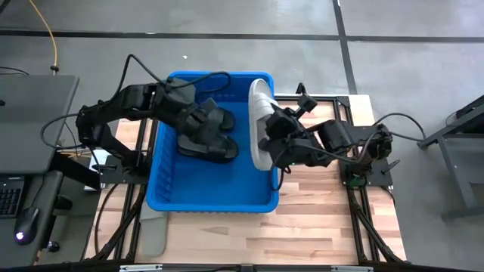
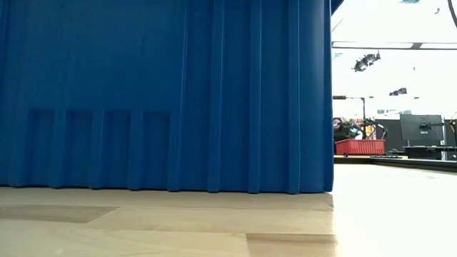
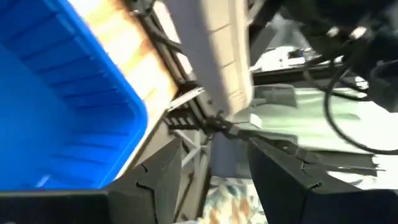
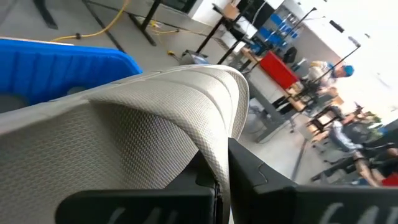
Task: Pick and place slides into bin
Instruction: Put the right white slide into the blue container
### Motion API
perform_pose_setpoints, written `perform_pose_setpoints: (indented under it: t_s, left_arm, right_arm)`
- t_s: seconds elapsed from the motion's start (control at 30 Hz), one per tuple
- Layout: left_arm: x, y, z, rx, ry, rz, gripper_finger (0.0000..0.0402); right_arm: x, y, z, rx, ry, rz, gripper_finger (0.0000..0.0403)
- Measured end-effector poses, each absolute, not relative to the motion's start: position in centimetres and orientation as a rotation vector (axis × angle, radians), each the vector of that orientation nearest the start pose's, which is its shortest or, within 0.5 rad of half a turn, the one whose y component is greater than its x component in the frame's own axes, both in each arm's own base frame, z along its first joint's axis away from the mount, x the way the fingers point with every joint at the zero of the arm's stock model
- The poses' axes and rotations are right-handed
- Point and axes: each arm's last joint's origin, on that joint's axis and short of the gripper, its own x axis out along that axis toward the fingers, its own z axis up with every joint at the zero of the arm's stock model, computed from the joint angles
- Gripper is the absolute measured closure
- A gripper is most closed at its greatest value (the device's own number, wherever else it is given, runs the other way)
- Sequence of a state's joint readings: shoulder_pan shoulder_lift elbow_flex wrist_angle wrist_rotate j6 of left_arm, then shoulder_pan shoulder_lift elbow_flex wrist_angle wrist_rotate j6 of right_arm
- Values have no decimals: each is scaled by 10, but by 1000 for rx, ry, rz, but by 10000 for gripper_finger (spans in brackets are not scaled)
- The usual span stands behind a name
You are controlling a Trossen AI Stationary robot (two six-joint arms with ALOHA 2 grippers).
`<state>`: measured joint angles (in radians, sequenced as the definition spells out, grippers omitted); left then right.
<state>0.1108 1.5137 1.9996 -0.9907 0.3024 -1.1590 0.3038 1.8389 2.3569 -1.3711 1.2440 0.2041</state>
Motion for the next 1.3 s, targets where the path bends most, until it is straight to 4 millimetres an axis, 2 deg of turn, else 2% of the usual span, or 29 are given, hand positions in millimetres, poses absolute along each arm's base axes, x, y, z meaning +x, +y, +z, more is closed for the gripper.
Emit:
perform_pose_setpoints:
  t_s: [0.2, 0.37, 0.57, 0.7, 0.9, 1.07, 1.2, 1.3]
  left_arm:
    - [291, 26, 481, -1169, 524, 181, 219]
    - [309, 27, 464, -1203, 598, 213, 168]
    - [320, 28, 460, -1213, 595, 191, 112]
    - [322, 27, 466, -1232, 554, 141, 102]
    - [324, 28, 464, -1230, 554, 158, 125]
    - [330, 29, 457, -1207, 577, 166, 157]
    - [332, 28, 455, -1193, 594, 161, 203]
    - [332, 28, 454, -1154, 605, 144, 258]
  right_arm:
    - [325, 71, 466, -409, 568, -877, 403]
    - [327, 80, 460, -434, 584, -847, 403]
    - [335, 89, 451, -458, 609, -804, 403]
    - [332, 87, 445, -452, 652, -816, 403]
    - [334, 92, 447, -402, 606, -811, 403]
    - [337, 105, 452, -404, 553, -765, 403]
    - [337, 116, 456, -423, 505, -752, 403]
    - [337, 119, 456, -422, 509, -733, 403]
